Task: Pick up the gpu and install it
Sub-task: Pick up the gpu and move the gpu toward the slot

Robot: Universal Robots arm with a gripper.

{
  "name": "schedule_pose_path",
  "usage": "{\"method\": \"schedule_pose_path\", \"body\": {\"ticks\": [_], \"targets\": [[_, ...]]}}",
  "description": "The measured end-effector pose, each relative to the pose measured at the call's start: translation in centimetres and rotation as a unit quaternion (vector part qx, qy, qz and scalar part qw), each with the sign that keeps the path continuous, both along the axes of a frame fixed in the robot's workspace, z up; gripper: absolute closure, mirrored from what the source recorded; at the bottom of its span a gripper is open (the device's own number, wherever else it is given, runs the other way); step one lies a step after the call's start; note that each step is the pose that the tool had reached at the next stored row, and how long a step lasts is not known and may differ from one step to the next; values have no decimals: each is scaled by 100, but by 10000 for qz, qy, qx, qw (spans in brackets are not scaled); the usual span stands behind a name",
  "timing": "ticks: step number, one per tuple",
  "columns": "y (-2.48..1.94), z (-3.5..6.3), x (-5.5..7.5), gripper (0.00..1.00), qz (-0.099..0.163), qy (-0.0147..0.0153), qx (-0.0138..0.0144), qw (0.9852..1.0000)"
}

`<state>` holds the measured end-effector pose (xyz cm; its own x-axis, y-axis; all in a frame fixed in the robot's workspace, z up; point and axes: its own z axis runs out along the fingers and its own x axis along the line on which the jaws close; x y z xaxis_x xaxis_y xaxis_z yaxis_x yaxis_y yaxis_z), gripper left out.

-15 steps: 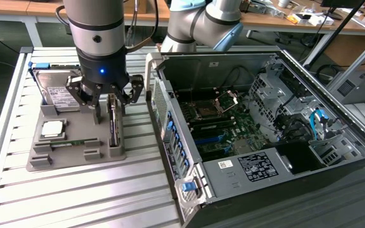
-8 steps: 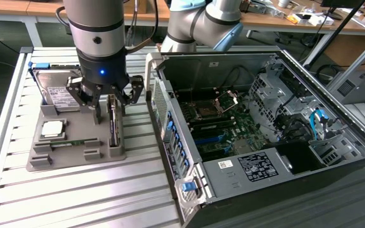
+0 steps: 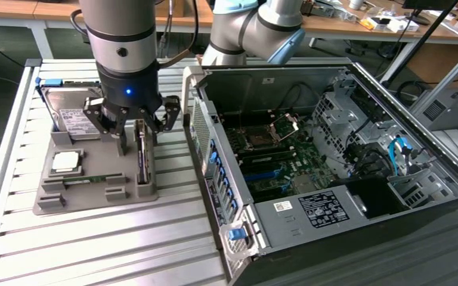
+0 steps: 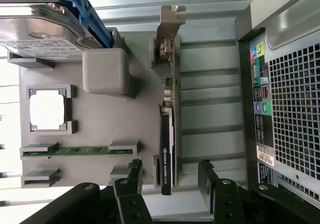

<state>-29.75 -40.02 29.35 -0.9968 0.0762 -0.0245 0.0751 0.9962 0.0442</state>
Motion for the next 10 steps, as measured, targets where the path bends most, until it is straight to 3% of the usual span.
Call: {"method": "schedule_pose_path", "body": {"ticks": [10], "targets": [[0, -44, 1, 43, -1, -1, 0, 10000]]}}
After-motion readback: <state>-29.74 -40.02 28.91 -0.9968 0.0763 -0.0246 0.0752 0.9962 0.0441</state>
